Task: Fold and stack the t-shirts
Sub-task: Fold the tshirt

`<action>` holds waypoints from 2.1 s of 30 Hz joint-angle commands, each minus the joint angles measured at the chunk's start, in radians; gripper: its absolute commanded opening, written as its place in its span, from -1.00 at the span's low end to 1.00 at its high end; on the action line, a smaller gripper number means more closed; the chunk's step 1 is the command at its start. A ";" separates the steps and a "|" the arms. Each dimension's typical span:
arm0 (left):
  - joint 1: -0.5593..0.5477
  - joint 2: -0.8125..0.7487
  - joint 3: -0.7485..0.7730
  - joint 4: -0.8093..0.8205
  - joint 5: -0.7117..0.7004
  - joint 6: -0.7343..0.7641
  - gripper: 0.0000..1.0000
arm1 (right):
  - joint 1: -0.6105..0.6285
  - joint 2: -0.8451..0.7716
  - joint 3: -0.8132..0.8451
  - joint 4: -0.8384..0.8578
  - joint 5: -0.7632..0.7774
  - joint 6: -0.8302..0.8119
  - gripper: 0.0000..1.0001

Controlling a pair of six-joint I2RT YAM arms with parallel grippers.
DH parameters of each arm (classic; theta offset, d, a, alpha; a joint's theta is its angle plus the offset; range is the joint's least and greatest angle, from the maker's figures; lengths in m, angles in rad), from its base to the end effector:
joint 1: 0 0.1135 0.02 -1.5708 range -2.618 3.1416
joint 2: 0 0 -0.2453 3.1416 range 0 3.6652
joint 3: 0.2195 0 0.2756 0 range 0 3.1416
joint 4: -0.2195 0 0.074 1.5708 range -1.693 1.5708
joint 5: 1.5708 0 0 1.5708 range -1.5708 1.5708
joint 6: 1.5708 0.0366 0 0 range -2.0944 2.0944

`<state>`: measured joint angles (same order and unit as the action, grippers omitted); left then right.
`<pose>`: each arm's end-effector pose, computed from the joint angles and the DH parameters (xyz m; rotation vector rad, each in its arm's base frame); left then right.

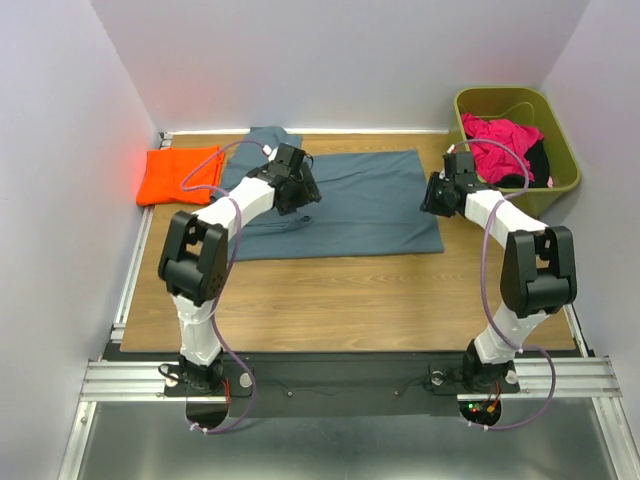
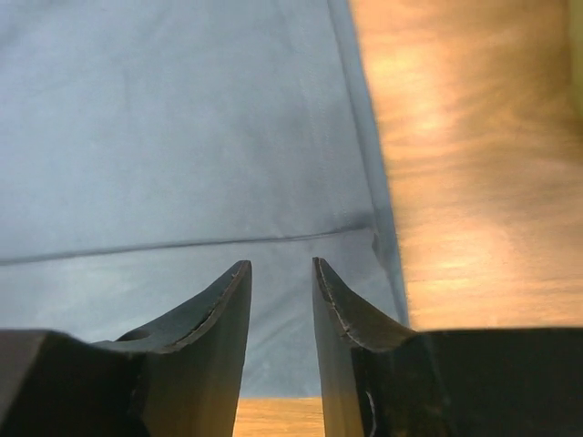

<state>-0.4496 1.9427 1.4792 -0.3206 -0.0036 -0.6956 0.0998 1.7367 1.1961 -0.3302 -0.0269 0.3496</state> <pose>0.4097 -0.1976 0.1973 -0.2992 2.4054 -0.5414 0.3912 0.0402 0.1839 0.2939 2.4374 0.2319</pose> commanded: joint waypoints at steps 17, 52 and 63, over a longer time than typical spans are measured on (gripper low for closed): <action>0.269 -0.203 -0.186 -0.025 -0.206 0.214 0.40 | 0.409 0.274 0.456 0.031 -0.228 -0.339 -0.04; 0.275 -0.025 -0.047 -0.044 -0.208 0.246 -0.72 | 0.528 0.560 0.726 0.033 -0.330 -0.434 -0.15; 0.295 0.012 0.064 -0.067 -0.190 0.242 -0.73 | 0.531 0.590 0.747 0.031 -0.329 -0.452 -0.21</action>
<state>-0.1669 1.9572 1.4803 -0.3653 -0.1905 -0.4538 0.6178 2.3123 1.8874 -0.3286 -0.3416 -0.0822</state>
